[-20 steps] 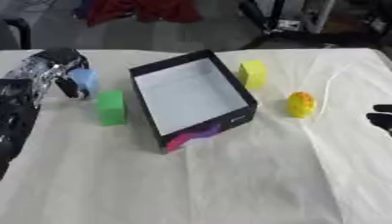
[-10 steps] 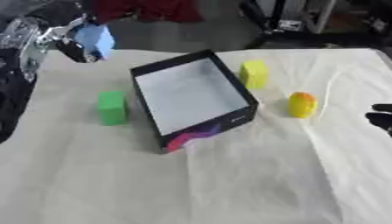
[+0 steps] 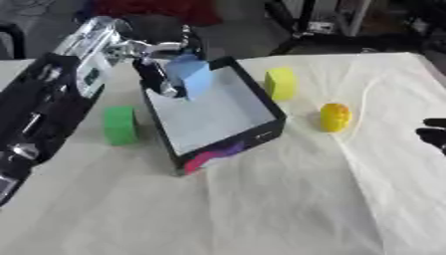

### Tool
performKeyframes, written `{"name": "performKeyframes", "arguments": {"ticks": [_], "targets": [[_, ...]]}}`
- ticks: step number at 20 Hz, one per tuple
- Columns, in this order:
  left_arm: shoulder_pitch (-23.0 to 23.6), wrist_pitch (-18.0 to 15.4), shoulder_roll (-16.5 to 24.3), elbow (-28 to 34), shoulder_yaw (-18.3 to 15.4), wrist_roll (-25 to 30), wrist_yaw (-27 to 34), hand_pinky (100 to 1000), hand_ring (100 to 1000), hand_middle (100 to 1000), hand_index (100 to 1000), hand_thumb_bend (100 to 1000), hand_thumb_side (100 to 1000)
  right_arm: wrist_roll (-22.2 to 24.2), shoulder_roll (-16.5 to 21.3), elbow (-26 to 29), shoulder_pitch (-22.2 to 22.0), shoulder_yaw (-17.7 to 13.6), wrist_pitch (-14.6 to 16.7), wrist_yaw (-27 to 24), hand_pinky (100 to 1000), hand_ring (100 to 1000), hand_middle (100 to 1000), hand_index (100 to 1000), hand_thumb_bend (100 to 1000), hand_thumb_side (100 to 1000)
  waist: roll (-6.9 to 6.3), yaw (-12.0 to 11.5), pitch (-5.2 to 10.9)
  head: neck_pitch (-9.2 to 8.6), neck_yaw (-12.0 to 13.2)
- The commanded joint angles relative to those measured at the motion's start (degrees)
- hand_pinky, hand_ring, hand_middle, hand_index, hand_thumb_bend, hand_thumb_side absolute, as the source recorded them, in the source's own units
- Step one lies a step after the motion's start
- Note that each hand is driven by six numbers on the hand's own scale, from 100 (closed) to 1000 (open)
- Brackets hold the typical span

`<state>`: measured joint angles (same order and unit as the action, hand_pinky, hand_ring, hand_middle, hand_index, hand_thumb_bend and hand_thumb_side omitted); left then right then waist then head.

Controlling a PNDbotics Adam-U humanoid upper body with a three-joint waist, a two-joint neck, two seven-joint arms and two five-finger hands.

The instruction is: Pick up objects on the table and place them in the box.

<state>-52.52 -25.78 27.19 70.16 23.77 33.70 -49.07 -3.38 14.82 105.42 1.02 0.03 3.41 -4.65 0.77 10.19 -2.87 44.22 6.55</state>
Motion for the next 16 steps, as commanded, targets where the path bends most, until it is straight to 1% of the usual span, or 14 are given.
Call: {"name": "performKeyframes", "arguments": {"ticks": [1, 2, 4, 5, 6, 8, 9, 10, 11, 12, 13, 14, 15, 16], "targets": [[-0.1, -0.7, -1.7, -1.3, 0.5, 1.3, -1.7, 798, 618, 566, 678, 350, 214, 0.1, 0.9, 0.7, 0.6, -0.2, 0.1, -0.4, 804, 706, 667, 916, 100, 664, -0.23, 0.2, 1.69, -0.10, -0.3], [0.3, -0.9, -2.4, -2.4, 0.4, 1.0, -2.7, 799, 627, 580, 690, 328, 237, 0.1, 0.9, 0.7, 0.6, -0.1, 0.1, -0.4, 804, 706, 667, 916, 100, 664, -0.21, 0.2, 1.67, -0.10, -0.4], [0.9, -1.3, -3.7, -4.7, 0.2, 0.0, -4.5, 801, 637, 591, 701, 343, 242, 0.3, 0.8, 0.6, 0.7, -0.1, 0.1, -0.5, 804, 706, 667, 916, 100, 664, -0.18, 0.3, 1.64, -0.10, -0.4], [1.2, -1.6, -4.1, -5.6, 0.1, -0.7, -5.5, 817, 687, 644, 747, 422, 280, 0.3, 0.8, 0.6, 0.7, 0.0, 0.1, -0.5, 804, 706, 667, 916, 100, 665, -0.16, 0.4, 1.61, -0.10, -0.5], [1.5, -1.8, -4.4, -6.3, 0.0, -1.4, -6.5, 827, 712, 673, 770, 478, 305, 0.3, 0.8, 0.6, 0.7, -0.1, 0.1, -0.5, 804, 706, 667, 916, 100, 665, -0.14, 0.4, 1.58, -0.10, -0.5], [1.8, -2.1, -4.7, -7.4, -0.2, -2.7, -8.7, 862, 785, 764, 845, 740, 418, 0.2, 0.8, 0.6, 0.7, -0.1, 0.1, -0.4, 804, 706, 667, 916, 100, 665, -0.12, 0.5, 1.54, -0.10, -0.6], [1.9, -2.4, -4.7, -7.7, -0.3, -3.3, -9.8, 877, 814, 807, 884, 859, 446, 0.2, 0.7, 0.6, 0.7, -0.1, 0.1, -0.4, 804, 706, 667, 916, 100, 665, -0.13, 0.5, 1.53, -0.10, -0.6], [2.0, -2.6, -4.6, -8.0, -0.6, -3.9, -10.5, 882, 822, 820, 896, 892, 452, 0.2, 0.7, 0.6, 0.7, -0.1, 0.1, -0.4, 804, 706, 667, 916, 100, 666, -0.14, 0.5, 1.53, -0.10, -0.7], [2.0, -2.8, -4.4, -8.0, -0.8, -4.6, -11.0, 896, 847, 851, 923, 993, 497, 0.2, 0.7, 0.6, 0.7, -0.1, 0.1, -0.4, 804, 706, 667, 916, 100, 667, -0.14, 0.5, 1.54, -0.10, -0.8], [2.0, -3.0, -4.0, -7.9, -1.0, -5.2, -11.3, 900, 855, 863, 934, 1000, 521, 0.2, 0.7, 0.6, 0.8, -0.1, 0.1, -0.4, 804, 706, 667, 916, 100, 666, -0.14, 0.5, 1.55, -0.10, -0.8], [1.8, -3.1, -3.4, -7.4, -1.3, -5.7, -11.3, 909, 870, 885, 955, 1000, 573, 0.2, 0.7, 0.6, 0.8, -0.1, 0.1, -0.4, 804, 706, 667, 916, 100, 666, -0.15, 0.5, 1.57, -0.10, -0.8], [1.6, -3.1, -2.8, -6.8, -1.6, -6.0, -11.3, 912, 875, 893, 961, 1000, 591, 0.2, 0.7, 0.6, 0.8, -0.2, 0.1, -0.4, 804, 707, 667, 917, 100, 666, -0.15, 0.5, 1.59, -0.10, -0.8], [1.4, -2.8, -2.0, -5.9, -2.2, -6.2, -11.0, 911, 875, 897, 964, 980, 607, 0.2, 0.6, 0.6, 0.8, -0.2, 0.1, -0.4, 804, 706, 667, 917, 100, 671, -0.16, 0.4, 1.62, -0.10, -0.9], [1.2, -2.2, -0.9, -4.8, -2.9, -6.2, -10.4, 910, 872, 895, 963, 1000, 586, 0.1, 0.6, 0.6, 0.7, -0.2, 0.1, -0.4, 804, 706, 667, 917, 100, 666, -0.17, 0.4, 1.65, -0.10, -0.9]]}}
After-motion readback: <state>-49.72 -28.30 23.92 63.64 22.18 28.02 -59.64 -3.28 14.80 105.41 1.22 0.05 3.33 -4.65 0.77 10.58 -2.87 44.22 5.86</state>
